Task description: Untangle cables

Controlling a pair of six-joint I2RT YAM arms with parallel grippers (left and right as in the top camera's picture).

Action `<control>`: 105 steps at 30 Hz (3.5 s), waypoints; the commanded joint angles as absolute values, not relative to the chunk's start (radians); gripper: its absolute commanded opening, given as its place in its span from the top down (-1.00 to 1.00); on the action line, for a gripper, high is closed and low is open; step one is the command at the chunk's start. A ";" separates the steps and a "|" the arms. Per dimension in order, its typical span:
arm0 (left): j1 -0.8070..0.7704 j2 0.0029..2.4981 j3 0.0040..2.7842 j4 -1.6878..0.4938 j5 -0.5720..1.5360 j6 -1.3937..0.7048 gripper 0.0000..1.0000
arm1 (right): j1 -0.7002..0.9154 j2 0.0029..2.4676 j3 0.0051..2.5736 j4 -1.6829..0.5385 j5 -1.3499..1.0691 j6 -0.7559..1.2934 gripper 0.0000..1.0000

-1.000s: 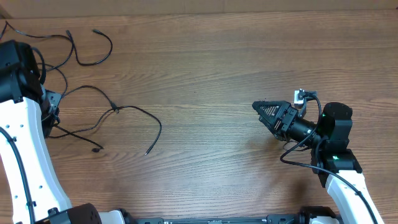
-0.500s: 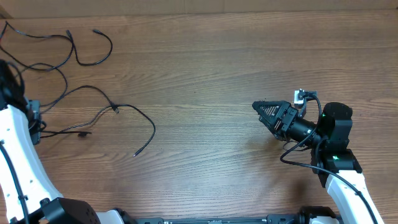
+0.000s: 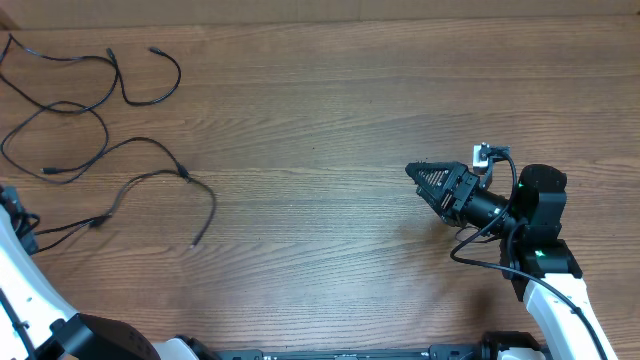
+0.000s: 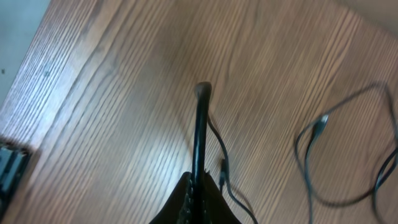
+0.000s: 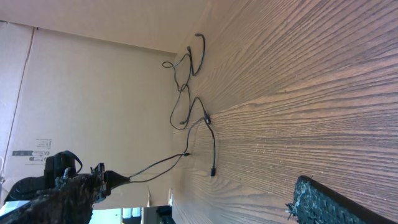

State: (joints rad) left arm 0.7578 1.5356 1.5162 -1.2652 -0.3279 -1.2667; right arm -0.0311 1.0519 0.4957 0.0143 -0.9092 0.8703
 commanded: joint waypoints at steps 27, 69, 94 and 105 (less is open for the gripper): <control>0.813 1.923 1.508 -1.080 -0.444 -1.311 -0.99 | -0.032 1.045 0.504 0.020 -0.905 0.862 -1.00; -0.187 1.584 1.557 -1.025 -0.182 -0.299 -0.99 | -0.032 1.045 0.504 0.020 -0.905 0.862 -1.00; -0.400 1.584 1.557 -1.026 -0.182 -0.299 -1.00 | -0.032 1.045 0.504 0.020 -0.905 0.862 -1.00; -0.400 1.584 1.557 -1.026 -0.182 -0.299 -0.99 | -0.032 1.045 0.504 0.020 -0.905 0.862 -1.00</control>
State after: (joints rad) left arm -0.3981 1.5982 1.5379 -1.0248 -0.1829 -0.3138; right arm -0.0311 1.0519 0.4957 0.0143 -0.9096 0.8703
